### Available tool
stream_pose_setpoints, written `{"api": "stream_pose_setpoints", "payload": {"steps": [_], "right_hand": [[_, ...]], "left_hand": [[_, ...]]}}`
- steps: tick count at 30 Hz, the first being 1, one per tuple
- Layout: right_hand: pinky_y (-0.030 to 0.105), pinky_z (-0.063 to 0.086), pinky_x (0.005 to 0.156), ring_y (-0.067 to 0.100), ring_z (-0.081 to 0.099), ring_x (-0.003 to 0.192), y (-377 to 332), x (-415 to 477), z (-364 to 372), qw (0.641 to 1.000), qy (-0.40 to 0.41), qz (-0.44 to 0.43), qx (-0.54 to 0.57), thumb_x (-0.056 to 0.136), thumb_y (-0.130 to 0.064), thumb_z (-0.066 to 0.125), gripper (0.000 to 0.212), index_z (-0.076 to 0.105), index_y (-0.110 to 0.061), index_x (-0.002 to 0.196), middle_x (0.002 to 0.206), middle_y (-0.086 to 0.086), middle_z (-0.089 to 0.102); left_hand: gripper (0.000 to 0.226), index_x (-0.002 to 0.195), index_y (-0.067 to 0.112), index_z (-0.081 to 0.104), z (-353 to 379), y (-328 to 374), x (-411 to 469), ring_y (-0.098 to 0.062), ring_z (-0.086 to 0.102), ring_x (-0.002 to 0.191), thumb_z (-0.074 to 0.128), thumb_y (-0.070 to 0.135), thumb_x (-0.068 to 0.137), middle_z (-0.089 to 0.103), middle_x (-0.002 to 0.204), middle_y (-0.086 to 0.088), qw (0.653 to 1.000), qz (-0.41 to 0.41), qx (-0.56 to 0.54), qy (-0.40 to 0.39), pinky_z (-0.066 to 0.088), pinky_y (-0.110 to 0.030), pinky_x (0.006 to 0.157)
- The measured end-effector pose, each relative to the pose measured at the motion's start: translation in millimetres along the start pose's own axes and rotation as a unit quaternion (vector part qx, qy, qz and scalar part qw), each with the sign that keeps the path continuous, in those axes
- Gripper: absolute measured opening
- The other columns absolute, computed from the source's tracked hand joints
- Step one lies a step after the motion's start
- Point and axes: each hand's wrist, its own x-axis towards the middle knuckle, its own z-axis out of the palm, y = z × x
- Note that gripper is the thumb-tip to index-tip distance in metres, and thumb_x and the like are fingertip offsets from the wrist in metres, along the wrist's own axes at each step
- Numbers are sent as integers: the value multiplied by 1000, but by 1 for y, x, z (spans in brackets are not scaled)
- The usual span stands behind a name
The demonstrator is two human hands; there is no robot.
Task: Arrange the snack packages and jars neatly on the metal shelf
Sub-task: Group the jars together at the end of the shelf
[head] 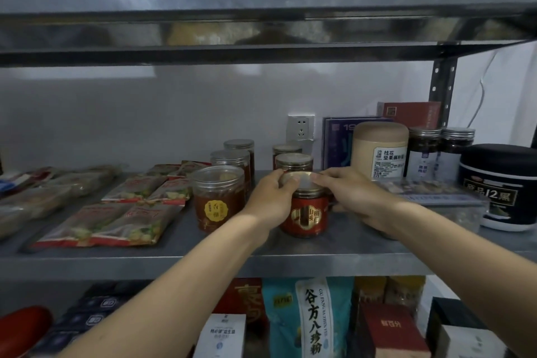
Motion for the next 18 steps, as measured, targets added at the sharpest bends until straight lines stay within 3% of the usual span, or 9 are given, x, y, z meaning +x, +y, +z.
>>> {"api": "stream_pose_setpoints", "payload": {"steps": [7, 9, 11, 14, 16, 18], "right_hand": [[30, 52, 79, 14, 62, 95, -1, -3, 0, 1000, 0, 13, -13, 98, -33, 51, 16, 62, -24, 104, 104, 0, 67], [32, 51, 86, 12, 61, 92, -3, -5, 0, 1000, 3, 16, -16, 98, -35, 50, 22, 62, -22, 110, 105, 0, 67], [31, 46, 90, 13, 60, 98, -6, -10, 2, 999, 18, 0, -49, 99, -39, 48, 35, 59, -18, 124, 119, 3, 65], [35, 39, 105, 23, 48, 130, -17, -19, 5, 971, 124, -108, -173, 98, -44, 46, 55, 41, -14, 144, 145, 6, 49], [38, 38, 110, 21, 45, 133, -30, -29, 12, 952, 156, -204, -165, 98, -39, 50, 55, 39, -16, 146, 146, 4, 47], [35, 39, 110, 16, 47, 131, -40, -35, 23, 950, 137, -251, -124, 97, -34, 54, 52, 42, -17, 144, 143, 1, 50]], "left_hand": [[43, 139, 22, 46, 1, 1, -1, -19, 50, 125, 46, 35, 99, 55, 137, -1, 1000, -7, -4, -1, 40, -42, 108], [46, 141, 20, 44, 1, 4, -3, -20, 48, 128, 46, 36, 98, 52, 140, -2, 1000, -8, 1, -1, 39, -43, 109], [49, 143, 19, 41, 0, 9, -6, -19, 46, 130, 47, 37, 98, 50, 143, 0, 1000, -8, 16, 8, 37, -41, 110], [48, 143, 18, 41, -6, 20, -12, -7, 43, 120, 47, 37, 98, 47, 135, 11, 998, 28, 53, 34, 34, -24, 98], [51, 145, 19, 38, -15, 28, -17, -11, 44, 124, 49, 37, 98, 48, 140, 3, 995, 50, 75, 49, 32, -24, 91], [52, 144, 20, 39, -27, 35, -22, -17, 44, 130, 54, 32, 96, 46, 145, -1, 993, 73, 75, 59, 34, -25, 96]]}}
